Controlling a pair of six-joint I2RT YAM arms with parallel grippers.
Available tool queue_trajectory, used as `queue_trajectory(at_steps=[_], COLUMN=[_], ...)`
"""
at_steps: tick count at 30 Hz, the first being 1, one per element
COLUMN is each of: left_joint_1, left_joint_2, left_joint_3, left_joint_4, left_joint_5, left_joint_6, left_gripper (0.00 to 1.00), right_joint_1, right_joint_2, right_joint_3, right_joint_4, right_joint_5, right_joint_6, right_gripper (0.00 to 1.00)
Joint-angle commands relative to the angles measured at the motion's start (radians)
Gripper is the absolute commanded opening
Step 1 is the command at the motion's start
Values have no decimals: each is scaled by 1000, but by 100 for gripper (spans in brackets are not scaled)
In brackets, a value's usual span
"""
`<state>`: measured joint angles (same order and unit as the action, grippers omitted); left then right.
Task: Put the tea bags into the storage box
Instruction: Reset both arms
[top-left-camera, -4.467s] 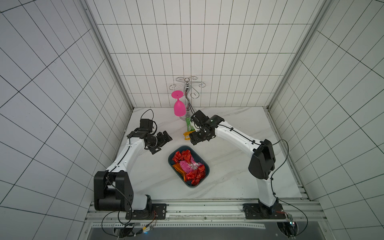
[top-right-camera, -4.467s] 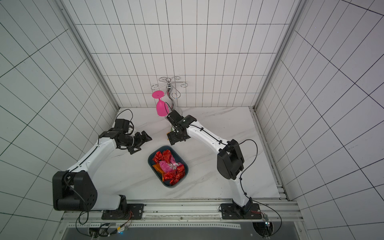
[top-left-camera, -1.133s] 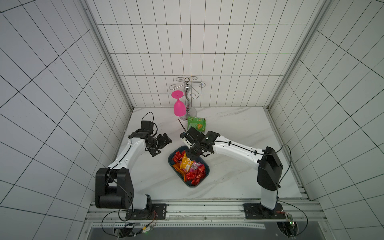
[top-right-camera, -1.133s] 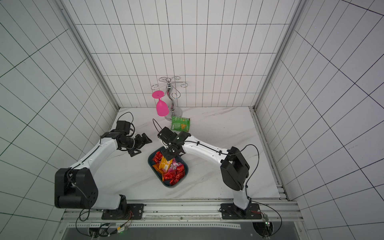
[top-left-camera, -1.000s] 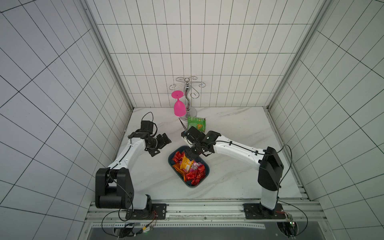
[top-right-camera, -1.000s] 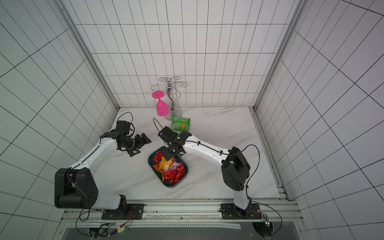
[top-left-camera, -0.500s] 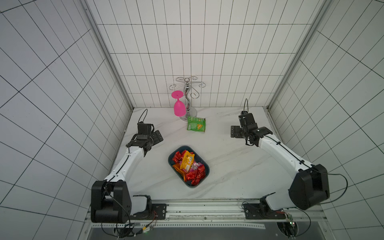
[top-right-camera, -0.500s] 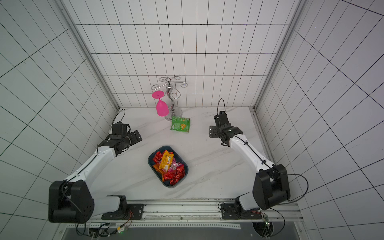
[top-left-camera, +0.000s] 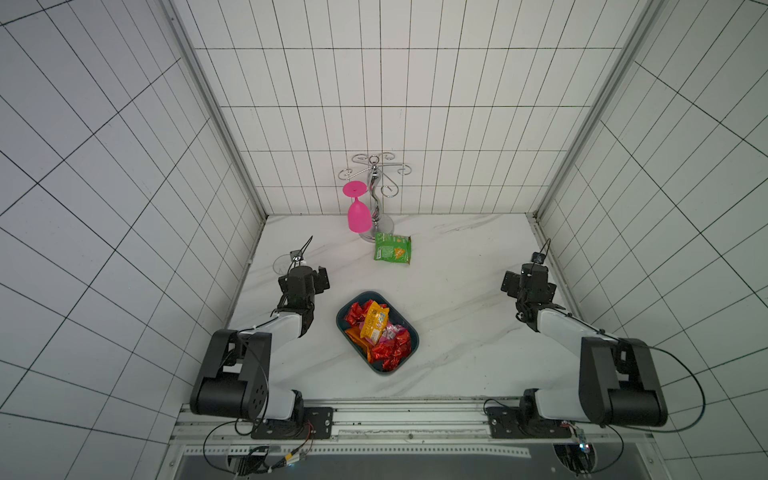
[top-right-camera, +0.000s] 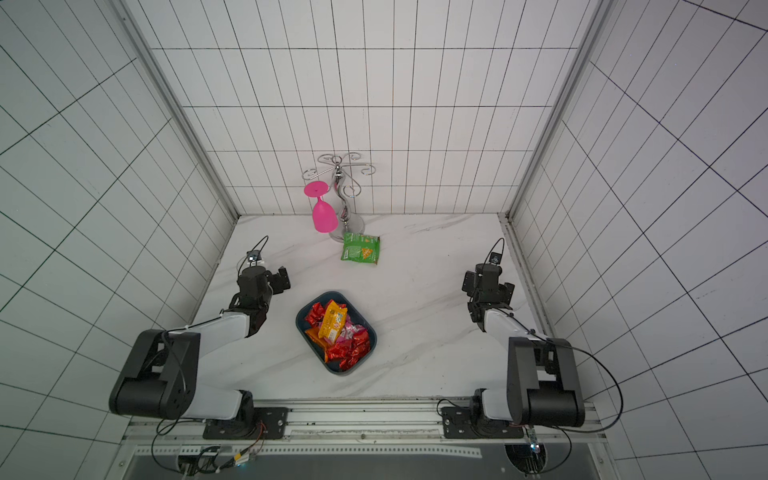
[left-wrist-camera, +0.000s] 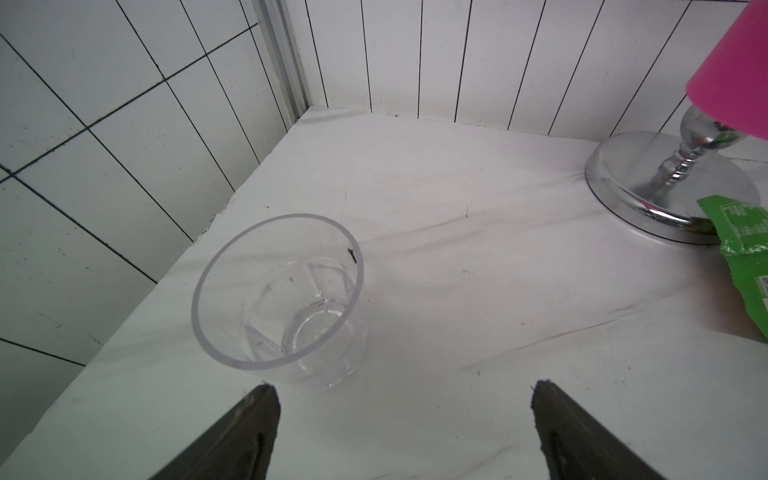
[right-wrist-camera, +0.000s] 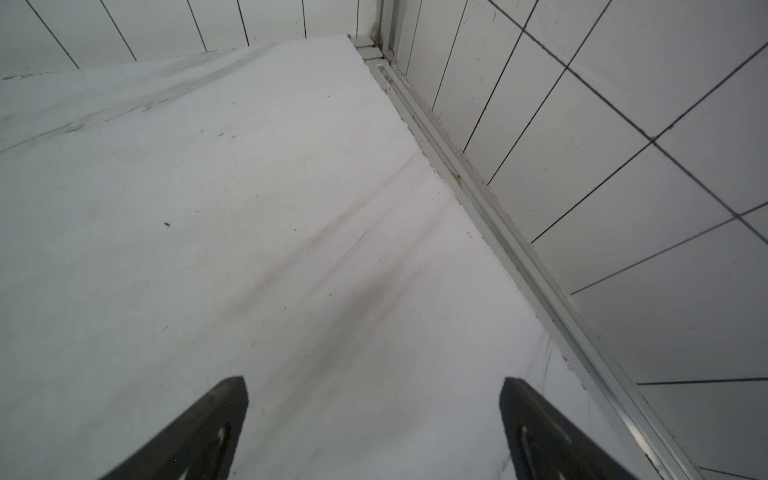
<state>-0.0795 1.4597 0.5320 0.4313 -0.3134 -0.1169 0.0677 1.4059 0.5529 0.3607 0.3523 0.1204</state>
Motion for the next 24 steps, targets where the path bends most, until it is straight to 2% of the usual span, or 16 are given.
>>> queue_trajectory(at_steps=[1, 4, 5, 6, 8, 9, 10, 11, 13, 15, 17, 19, 24], left_joint_1=[8, 45, 65, 76, 75, 74, 73, 74, 74, 75, 75, 74, 75], left_joint_2=[46, 94, 91, 84, 117, 124, 126, 122, 105, 100, 97, 99, 99], left_joint_3=[-10, -55, -63, -68, -96, -106, -107, -103, -86, -84, -82, -83, -79], left_joint_4=[177, 315, 312, 289, 388, 421, 427, 416, 348, 339, 327, 332, 323], left_joint_5=[-30, -1, 20, 46, 54, 57, 55, 54, 52, 55, 56, 54, 56], left_joint_6=[46, 15, -9, -21, -2, 3, 4, 3, -5, -8, -10, -7, -9], left_gripper=[98, 98, 98, 98, 98, 98, 98, 98, 98, 98, 98, 98, 98], right_joint_1=[-16, -29, -44, -61, -66, -68, -68, -68, -68, -66, -66, -66, -66], right_joint_2=[48, 120, 90, 102, 157, 120, 124, 154, 117, 146, 121, 138, 131], right_joint_3=[-32, -69, -65, -103, -160, -131, -124, -148, -125, -146, -130, -140, -134], right_joint_4=[226, 374, 301, 374, 571, 448, 433, 538, 422, 522, 443, 499, 470], right_joint_5=[-53, -119, -157, -202, -207, -202, -200, -197, -194, -191, -196, -190, -194], right_joint_6=[-66, -84, -69, -70, -77, -66, -67, -74, -65, -74, -68, -71, -71], right_gripper=[99, 99, 99, 99, 99, 99, 99, 99, 99, 99, 100, 100, 100])
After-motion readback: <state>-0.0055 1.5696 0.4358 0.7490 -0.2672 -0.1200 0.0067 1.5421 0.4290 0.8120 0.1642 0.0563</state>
